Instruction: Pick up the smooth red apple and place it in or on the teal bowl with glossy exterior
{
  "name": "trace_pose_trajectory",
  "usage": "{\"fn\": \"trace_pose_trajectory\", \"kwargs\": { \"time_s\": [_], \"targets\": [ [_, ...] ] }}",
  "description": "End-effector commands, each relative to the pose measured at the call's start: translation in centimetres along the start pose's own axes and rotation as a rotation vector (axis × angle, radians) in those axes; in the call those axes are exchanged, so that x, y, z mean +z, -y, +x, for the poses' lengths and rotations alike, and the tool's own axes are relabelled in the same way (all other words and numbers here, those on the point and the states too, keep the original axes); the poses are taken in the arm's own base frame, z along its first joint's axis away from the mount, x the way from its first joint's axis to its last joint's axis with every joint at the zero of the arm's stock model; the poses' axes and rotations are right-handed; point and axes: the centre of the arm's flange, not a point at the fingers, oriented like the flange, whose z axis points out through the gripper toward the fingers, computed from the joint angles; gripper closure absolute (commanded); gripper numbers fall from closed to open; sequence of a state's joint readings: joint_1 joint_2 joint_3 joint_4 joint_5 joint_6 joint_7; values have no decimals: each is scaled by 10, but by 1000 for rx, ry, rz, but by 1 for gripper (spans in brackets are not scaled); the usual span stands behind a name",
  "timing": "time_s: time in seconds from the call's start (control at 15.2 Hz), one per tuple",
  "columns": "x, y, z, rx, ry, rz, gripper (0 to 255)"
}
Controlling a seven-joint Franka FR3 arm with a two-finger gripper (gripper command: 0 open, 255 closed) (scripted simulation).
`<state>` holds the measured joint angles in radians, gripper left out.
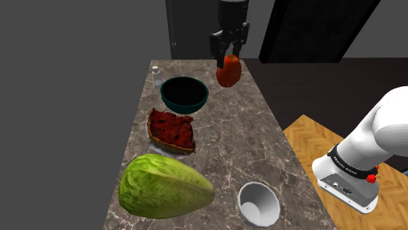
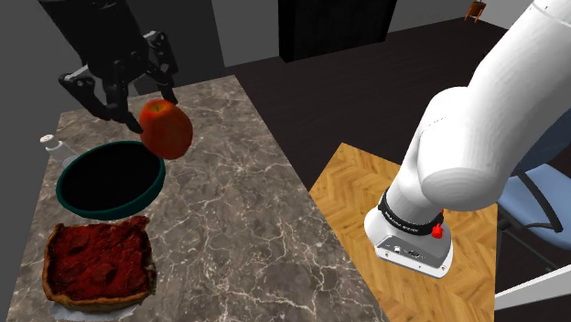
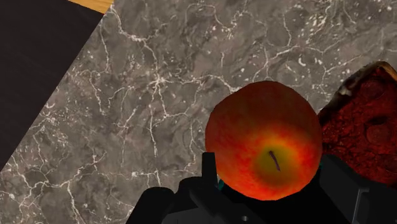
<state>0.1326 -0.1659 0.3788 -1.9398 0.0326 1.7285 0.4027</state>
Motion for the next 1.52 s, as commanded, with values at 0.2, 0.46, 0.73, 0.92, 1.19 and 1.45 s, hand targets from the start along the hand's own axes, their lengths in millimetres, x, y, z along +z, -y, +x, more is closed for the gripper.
{"fn": "trace_pose_trajectory", "kwargs": {
  "time_s": [0.2, 0.46, 0.73, 0.92, 1.19, 1.45],
  "targets": [
    [-10, 22, 62, 1, 0, 1, 255],
    [-19, 42, 110, 1, 0, 1, 255],
    [-28, 61, 159, 1, 0, 1, 255],
    [-19, 65, 166, 1, 0, 1, 255],
    [2, 66, 167, 1, 0, 1, 255],
    [23, 67, 168, 1, 0, 1, 255]
  ]
}}
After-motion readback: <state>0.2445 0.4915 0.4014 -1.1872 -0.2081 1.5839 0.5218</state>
